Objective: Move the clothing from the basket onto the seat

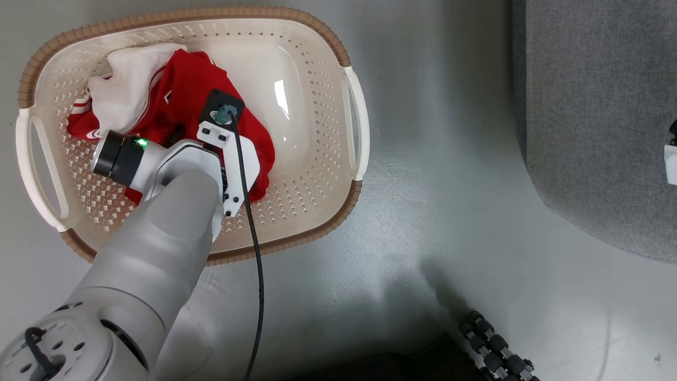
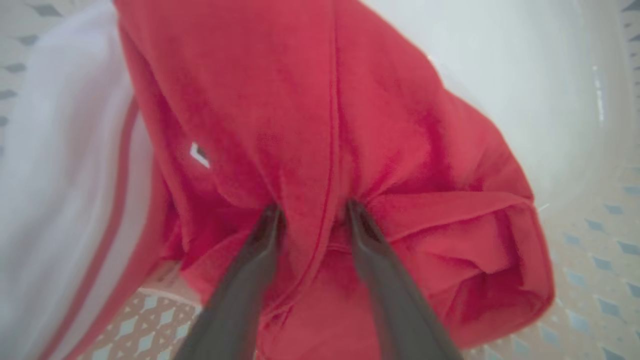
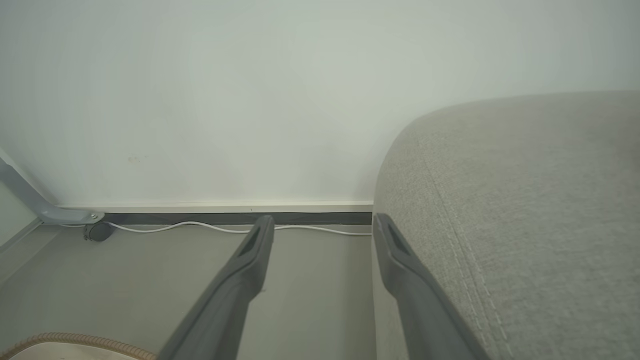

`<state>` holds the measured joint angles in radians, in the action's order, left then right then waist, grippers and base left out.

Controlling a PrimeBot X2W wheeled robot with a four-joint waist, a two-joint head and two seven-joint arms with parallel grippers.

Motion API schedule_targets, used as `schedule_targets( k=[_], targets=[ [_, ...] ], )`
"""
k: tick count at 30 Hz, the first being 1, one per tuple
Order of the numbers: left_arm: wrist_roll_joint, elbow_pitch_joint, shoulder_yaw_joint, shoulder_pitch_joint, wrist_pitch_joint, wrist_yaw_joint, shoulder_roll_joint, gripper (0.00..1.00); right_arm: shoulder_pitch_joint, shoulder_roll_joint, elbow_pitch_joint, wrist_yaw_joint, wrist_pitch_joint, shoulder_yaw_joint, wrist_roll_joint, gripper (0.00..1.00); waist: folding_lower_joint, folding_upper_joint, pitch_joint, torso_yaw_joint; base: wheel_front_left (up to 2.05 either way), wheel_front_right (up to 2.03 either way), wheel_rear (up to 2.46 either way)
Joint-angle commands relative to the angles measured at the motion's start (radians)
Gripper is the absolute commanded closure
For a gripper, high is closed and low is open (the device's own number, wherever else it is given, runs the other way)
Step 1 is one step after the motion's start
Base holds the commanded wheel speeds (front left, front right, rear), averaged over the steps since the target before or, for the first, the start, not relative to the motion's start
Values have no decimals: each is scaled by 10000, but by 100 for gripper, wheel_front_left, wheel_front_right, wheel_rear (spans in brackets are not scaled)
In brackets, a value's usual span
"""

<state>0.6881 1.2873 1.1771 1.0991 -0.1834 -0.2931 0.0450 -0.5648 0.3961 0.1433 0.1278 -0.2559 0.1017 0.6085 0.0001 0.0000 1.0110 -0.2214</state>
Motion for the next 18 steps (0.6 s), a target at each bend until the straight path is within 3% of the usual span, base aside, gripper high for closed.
schedule_targets(
  k=[1,7,18],
  targets=[
    [22,-76,-34,-52,48,-97,52,100,293,115,238,29,-59,29,-8,0,0,0,-25,-6,0,0,0],
    [162,-88,-1,-357,357,16,52,100,250,56,113,29,-59,79,0,0,0,0,-495,-30,0,0,0],
    [926,0,-674,-1369,2260,563,239,100,428,51,-348,29,-59,234,-111,0,0,0,-1958,35,0,0,0]
  ],
)
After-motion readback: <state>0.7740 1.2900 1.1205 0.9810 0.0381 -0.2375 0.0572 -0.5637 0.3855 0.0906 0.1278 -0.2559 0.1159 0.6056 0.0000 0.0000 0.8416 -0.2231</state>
